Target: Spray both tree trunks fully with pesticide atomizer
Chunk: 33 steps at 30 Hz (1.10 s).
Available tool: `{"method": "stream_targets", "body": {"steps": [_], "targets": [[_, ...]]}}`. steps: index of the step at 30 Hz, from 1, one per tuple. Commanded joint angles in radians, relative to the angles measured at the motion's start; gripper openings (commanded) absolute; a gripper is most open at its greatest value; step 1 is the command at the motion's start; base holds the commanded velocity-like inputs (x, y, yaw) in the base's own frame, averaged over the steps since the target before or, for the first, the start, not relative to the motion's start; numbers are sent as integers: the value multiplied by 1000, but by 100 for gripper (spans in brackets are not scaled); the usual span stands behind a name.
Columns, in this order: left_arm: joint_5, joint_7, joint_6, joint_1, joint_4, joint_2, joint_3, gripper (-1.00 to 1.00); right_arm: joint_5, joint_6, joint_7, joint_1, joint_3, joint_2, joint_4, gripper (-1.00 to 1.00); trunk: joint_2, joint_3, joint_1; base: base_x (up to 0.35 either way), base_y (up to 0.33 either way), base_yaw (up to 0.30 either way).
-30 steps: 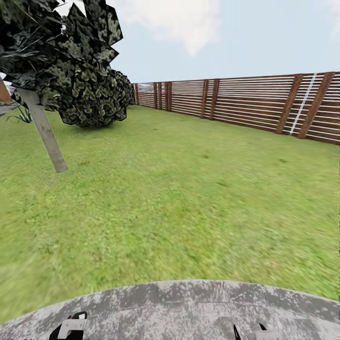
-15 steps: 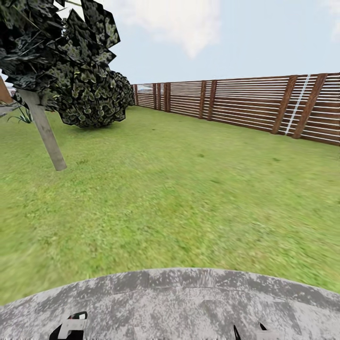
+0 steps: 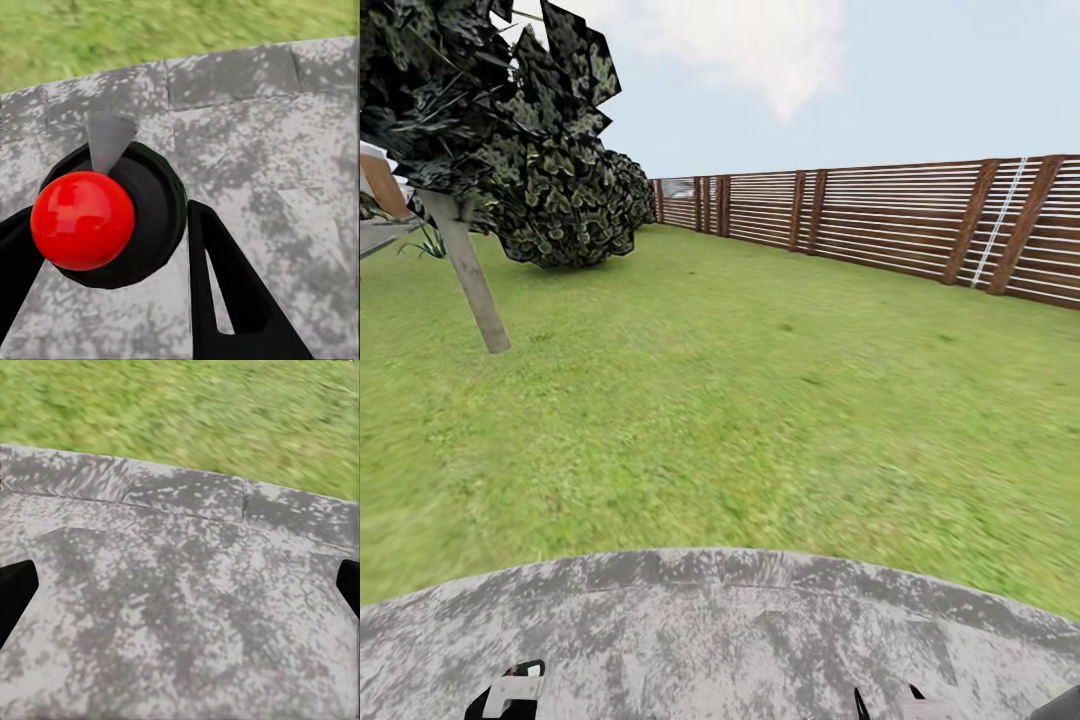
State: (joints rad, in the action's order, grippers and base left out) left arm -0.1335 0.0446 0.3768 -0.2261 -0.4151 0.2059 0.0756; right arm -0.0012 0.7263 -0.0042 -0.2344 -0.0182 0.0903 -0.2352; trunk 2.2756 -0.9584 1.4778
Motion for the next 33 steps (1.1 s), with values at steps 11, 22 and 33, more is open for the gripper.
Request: {"method": "stream_targets", "body": {"steps": [11,22,33], "targets": [[-11,1,4,-1,1,1,7,-100,0,2,0,0,-1,0,0,100,0,-1,0,-148,-288,271],[-12,1,4,-1,1,1,7,-100,0,2,0,0,-2,0,0,100,0,-1,0,-241,-217,276],[-12,2,4,-1,1,1,7,-100,0,2,0,0,-2,0,0,100,0,-1,0,-278,-161,276]]}}
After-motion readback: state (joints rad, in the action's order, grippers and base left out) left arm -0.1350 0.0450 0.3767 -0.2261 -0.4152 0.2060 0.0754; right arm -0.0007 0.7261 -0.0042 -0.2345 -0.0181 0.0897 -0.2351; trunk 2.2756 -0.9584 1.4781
